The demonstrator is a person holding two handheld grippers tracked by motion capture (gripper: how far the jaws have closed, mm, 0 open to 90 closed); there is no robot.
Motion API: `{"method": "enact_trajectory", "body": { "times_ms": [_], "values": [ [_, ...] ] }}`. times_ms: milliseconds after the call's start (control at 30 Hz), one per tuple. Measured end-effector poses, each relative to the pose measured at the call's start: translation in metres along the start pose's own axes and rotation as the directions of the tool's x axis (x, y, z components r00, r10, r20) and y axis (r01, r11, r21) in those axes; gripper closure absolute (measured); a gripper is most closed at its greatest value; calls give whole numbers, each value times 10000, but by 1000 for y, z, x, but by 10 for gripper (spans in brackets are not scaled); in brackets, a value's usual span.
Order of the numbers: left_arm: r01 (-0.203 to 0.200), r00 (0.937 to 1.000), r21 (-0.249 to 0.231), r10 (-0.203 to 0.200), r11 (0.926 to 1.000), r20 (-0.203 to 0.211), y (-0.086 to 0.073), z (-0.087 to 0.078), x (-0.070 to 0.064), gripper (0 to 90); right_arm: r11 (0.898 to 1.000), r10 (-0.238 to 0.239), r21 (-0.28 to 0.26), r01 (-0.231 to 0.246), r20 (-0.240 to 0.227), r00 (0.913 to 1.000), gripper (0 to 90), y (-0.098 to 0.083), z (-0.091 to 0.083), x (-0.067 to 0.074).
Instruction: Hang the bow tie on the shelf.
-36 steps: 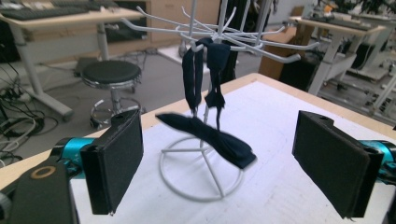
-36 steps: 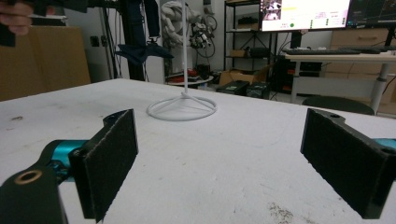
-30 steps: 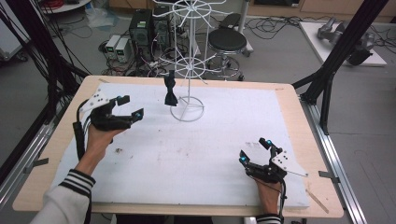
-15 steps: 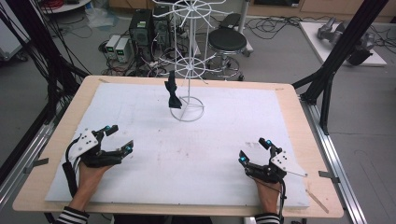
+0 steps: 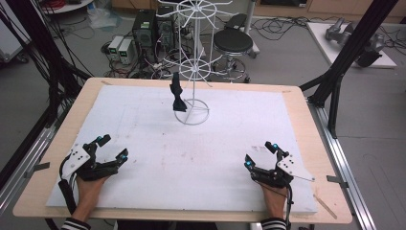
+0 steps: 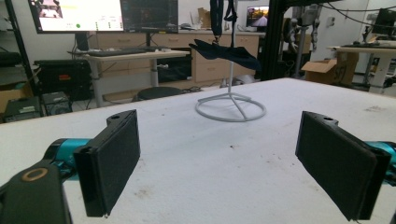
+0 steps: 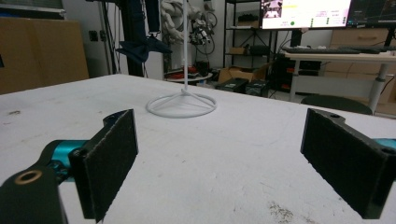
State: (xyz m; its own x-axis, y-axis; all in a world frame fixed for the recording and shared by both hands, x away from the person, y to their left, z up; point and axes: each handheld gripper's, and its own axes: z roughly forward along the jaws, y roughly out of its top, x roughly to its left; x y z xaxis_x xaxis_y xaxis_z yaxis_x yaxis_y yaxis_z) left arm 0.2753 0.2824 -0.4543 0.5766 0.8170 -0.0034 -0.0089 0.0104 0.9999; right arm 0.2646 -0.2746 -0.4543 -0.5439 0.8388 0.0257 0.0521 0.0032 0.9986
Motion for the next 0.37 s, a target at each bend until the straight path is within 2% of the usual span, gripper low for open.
{"method": "enact_trajectory", "body": {
  "times_ms": [100,367],
  "values": [
    [-185,9998,-75,185,9998,-89,0,-1,-2,143,10000,8,1,-8,8,10000,102,0,0,0],
    [-123,9999,-70,123,9999,-93,0,-1,-1,144,10000,-28,28,28,20,10000,102,0,1,-1]
  ]
}}
